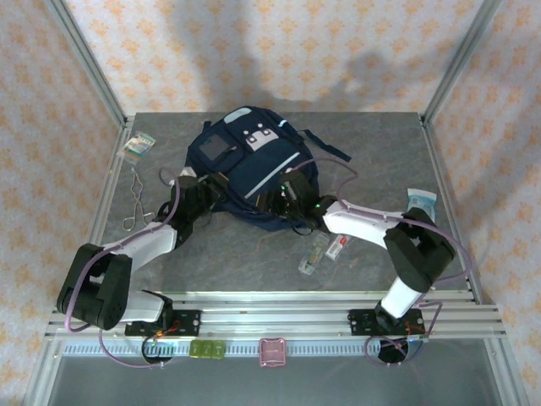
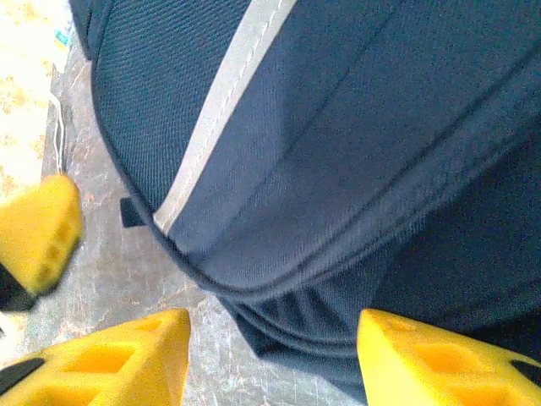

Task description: Pack the student bag

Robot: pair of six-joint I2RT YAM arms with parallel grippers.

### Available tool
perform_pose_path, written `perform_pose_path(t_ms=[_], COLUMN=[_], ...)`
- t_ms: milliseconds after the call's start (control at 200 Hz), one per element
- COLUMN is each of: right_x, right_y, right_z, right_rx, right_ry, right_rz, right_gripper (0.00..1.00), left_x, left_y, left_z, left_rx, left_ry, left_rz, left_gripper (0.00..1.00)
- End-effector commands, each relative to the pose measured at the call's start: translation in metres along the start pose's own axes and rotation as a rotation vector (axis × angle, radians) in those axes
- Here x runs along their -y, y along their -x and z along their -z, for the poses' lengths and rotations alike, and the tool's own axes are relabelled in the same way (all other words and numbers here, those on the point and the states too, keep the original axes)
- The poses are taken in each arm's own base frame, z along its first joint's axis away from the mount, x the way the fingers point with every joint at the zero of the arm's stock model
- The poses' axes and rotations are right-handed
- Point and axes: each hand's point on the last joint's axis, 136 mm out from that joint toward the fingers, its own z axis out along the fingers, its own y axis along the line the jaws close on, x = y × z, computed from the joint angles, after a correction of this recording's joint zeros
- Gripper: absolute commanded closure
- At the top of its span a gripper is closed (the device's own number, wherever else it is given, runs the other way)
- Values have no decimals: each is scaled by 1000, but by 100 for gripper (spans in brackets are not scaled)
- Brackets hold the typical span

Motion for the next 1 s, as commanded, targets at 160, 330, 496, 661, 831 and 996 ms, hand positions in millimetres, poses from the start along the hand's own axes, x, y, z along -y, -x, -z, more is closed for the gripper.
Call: perform_pose_path(t_ms=[160, 330, 496, 661, 831, 996], right_x=[-2, 24, 28, -17, -63, -76], right_y=[31, 37, 54, 91, 120, 123], right_z=[-29, -42, -43, -1, 54, 56], right_rx=[25, 43, 66, 168, 279, 265], right_ry=[16, -72, -72, 71, 217, 259], right_rz=[-155, -276, -336, -268, -193, -176], right_gripper=[51, 65, 100, 100, 100, 100], left_x=[-8, -19, -17, -12, -3, 11], left_y=[-3, -11, -7, 6, 24, 32], left_z=[-8, -20, -22, -15, -6, -15], left_rx=[34, 19, 45, 86, 150, 165], left_ry=[-28, -43, -57, -40, -61, -93], left_rz=[-46, -14, -27, -72, -84, -66], left_gripper=[34, 34, 34, 32, 26, 26])
